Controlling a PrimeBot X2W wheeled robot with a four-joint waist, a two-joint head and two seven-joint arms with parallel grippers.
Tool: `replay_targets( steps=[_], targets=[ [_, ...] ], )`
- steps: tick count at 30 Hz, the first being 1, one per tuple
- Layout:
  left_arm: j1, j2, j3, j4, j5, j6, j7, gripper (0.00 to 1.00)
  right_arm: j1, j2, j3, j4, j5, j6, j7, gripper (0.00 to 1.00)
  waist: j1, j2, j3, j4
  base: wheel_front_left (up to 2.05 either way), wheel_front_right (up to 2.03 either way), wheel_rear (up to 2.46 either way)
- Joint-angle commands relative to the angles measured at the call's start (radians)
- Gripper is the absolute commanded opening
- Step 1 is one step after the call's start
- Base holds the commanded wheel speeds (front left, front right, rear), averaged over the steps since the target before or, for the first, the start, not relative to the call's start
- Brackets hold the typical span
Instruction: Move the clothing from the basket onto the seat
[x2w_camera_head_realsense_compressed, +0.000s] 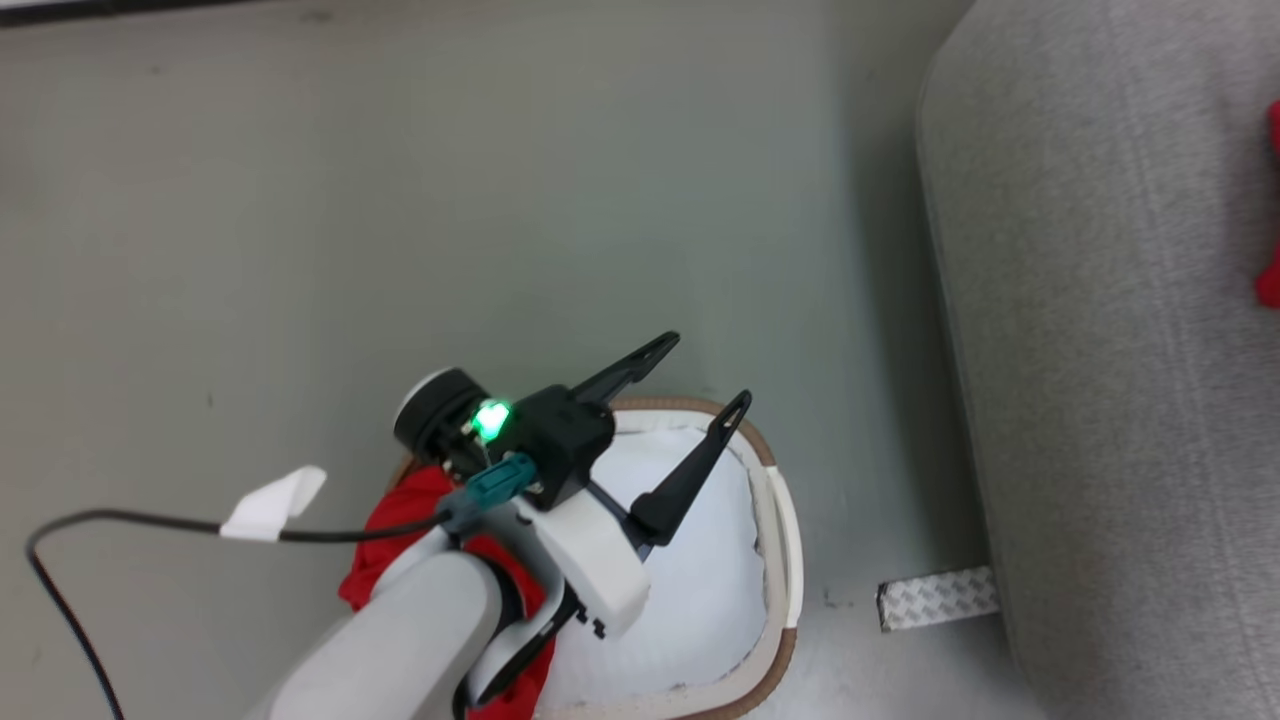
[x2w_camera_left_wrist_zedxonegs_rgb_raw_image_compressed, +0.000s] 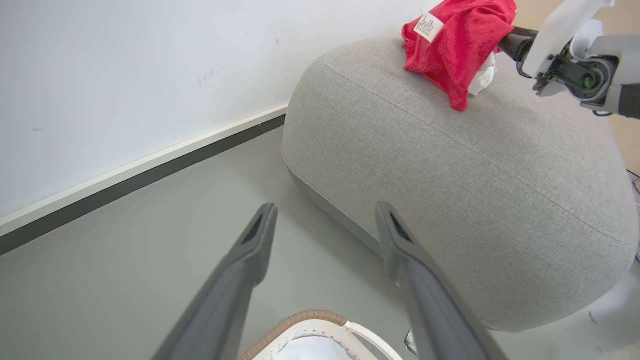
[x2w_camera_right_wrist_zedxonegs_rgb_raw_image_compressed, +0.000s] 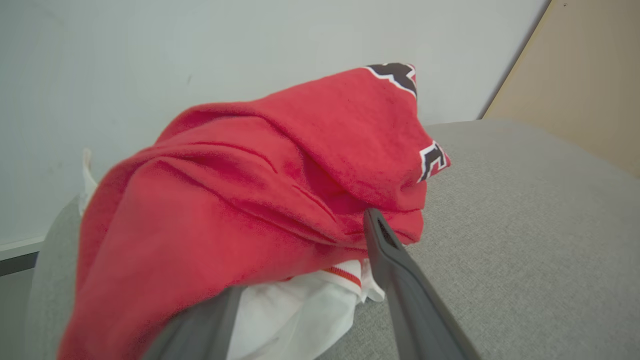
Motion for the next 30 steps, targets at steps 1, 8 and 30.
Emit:
replay_targets(
  steps=[1, 8, 30],
  targets=[
    [0.03, 0.008, 0.008, 0.001, -0.024, 0.011, -0.019, 1.0, 0.04, 0.011, 0.025, -0.06, 0.025, -0.003, -0.007, 1.0, -0.0002, 0.0, -0.041, -0.014, 0.0, 0.0, 0.0],
    [0.125, 0.02, 0.047, 0.023, -0.034, 0.077, -0.107, 1.0, 0.273, 0.054, 0.169, -0.246, 0.105, -0.003, -0.006, 1.0, -0.0002, 0.0, -0.181, -0.013, 0.0, 0.0, 0.0],
    [0.552, -0.017, 0.277, 0.104, -0.048, 0.276, -0.301, 1.0, 0.797, 0.067, 0.631, -0.455, 0.413, -0.003, -0.006, 1.0, -0.0002, 0.0, -0.574, 0.1, 0.0, 0.0, 0.0]
  ],
)
